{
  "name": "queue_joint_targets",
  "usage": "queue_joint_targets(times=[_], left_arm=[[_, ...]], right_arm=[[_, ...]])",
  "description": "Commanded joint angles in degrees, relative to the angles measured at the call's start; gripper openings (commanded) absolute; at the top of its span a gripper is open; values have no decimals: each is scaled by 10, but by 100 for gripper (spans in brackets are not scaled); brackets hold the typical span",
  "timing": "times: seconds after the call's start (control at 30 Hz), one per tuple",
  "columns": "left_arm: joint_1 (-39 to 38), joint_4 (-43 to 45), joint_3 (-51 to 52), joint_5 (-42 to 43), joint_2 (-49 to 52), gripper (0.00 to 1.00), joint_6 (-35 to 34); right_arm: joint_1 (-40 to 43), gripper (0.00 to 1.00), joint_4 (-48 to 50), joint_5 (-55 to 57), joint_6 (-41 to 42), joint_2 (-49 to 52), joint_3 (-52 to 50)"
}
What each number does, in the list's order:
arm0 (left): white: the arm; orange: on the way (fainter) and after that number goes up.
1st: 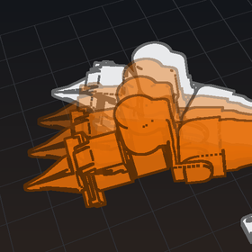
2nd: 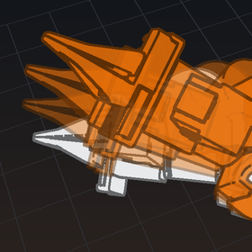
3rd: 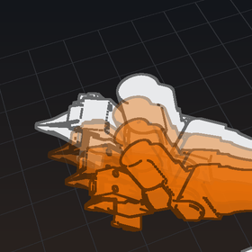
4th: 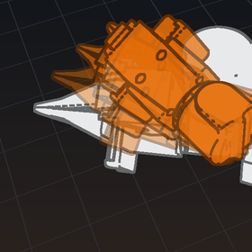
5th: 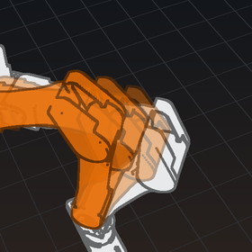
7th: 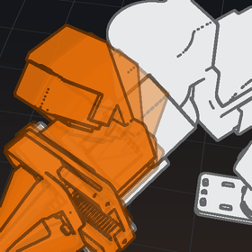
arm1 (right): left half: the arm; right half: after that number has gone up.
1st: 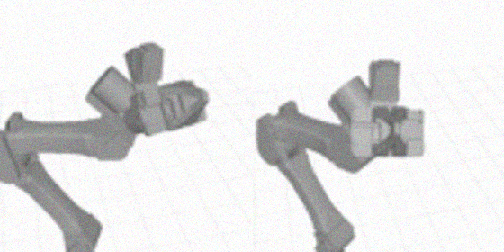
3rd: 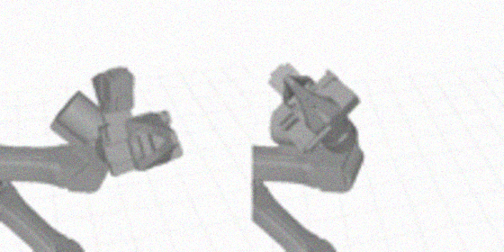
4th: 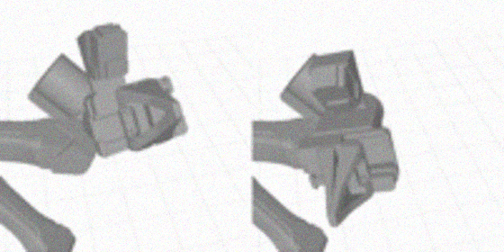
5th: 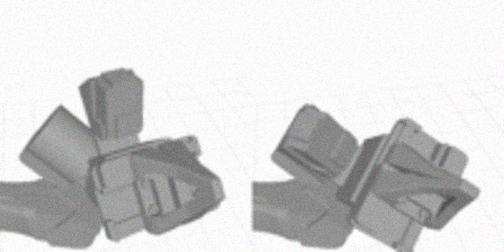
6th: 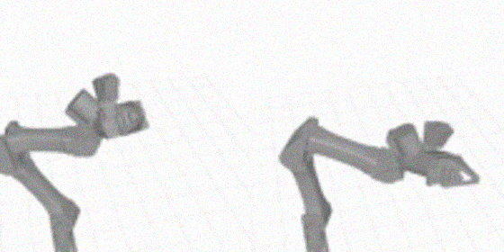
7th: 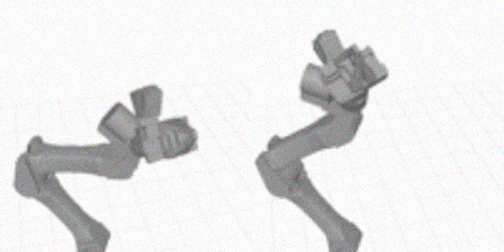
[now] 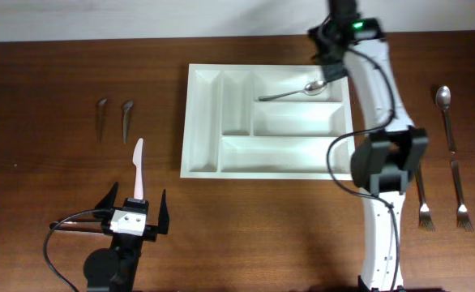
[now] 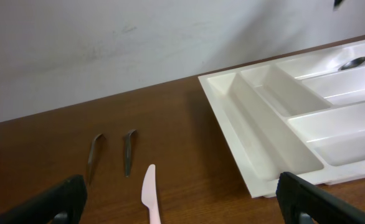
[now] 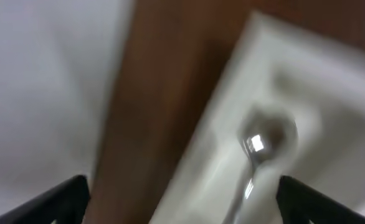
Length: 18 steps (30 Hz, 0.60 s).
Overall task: Pack container
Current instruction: 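Open the right gripper and move it back over the second spoon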
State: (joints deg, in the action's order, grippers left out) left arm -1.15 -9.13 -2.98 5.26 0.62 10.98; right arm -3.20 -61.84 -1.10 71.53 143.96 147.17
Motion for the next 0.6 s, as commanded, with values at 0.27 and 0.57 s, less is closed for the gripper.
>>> queue_joint_targets(times=[0.27,0.57], left_arm=[[3,1,3,-6,-3,99,5],[3,1,3,-6,-3,99,5]], right_arm=[[161,99,-212,-151,-680,-48,293],[297,99,-353,-115,-838,-47,306]])
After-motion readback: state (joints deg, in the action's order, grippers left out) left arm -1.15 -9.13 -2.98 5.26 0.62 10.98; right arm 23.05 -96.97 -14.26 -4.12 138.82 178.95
